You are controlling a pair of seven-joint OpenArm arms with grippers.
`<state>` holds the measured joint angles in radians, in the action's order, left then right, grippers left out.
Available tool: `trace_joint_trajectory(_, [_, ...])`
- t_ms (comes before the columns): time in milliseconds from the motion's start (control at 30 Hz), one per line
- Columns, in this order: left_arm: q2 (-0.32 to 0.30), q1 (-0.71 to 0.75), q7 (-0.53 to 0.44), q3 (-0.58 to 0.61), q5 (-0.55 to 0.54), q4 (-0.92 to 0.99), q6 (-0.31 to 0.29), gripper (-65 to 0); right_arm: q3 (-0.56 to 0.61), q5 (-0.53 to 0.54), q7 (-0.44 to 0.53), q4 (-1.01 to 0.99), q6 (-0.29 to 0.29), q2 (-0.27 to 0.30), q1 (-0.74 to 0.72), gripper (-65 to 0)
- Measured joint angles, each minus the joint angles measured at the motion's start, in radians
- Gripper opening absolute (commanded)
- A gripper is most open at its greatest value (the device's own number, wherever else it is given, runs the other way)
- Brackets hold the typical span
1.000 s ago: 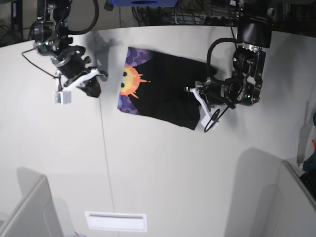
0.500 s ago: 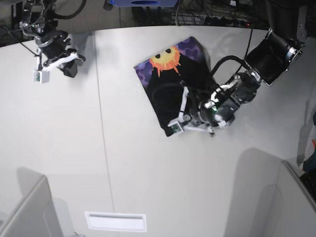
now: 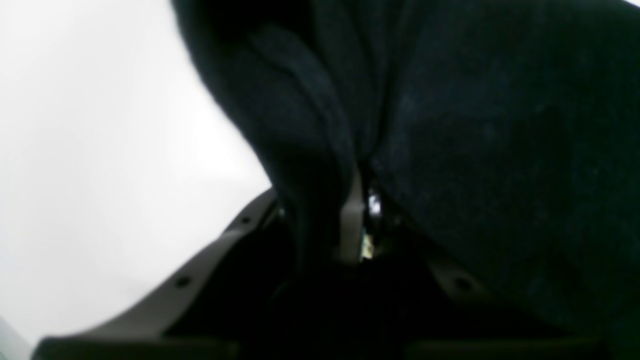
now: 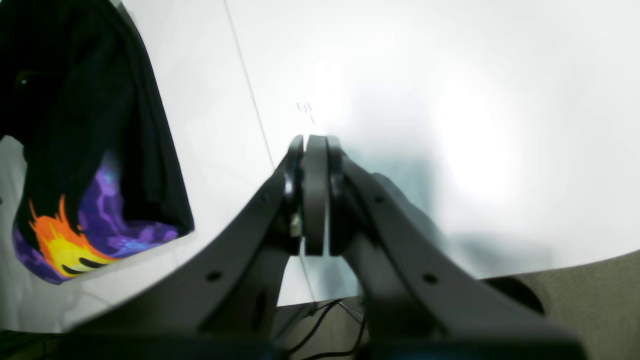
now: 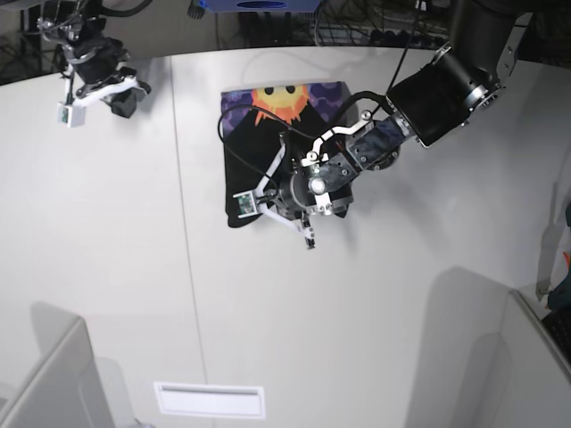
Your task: Fold the T-shirt properly
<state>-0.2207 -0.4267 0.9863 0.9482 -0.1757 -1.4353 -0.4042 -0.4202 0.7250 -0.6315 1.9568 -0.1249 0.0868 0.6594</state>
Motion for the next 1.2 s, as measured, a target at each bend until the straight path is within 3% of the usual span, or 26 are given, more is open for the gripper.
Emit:
trace_joint_trajectory(633, [0.001, -0.005, 0.000, 0.000, -0.005, 0.002, 0.000, -65.0, 0.001, 0.000, 0.000, 0.000, 0.000, -0.005, -0.002, -65.0])
trace_joint_trajectory(833, [0.001, -0.010, -0.003, -0.006, 0.005, 0.002, 0.005, -32.6, 0.001, 0.000, 0.000, 0.000, 0.000, -0.005, -0.002, -65.0])
trace_joint_trajectory(900, [0.001, -0.014, -0.003, -0.008, 0.011, 0.002, 0.008, -26.2, 0.001, 0.000, 0.000, 0.000, 0.000, -0.005, -0.002, -65.0])
trace_joint_trajectory(1000, [0.001, -0.033, 0.000, -0.005, 0.003, 0.003, 0.004, -21.2, 0.002, 0.000, 0.000, 0.000, 0.000, -0.005, -0.002, -65.0])
trace_joint_trajectory(1200, [-0.005, -0.034, 0.034, -0.074, -0.020, -0.055, -0.023, -21.1, 0.002, 0.000, 0.000, 0.000, 0.000, -0.005, -0.003, -65.0])
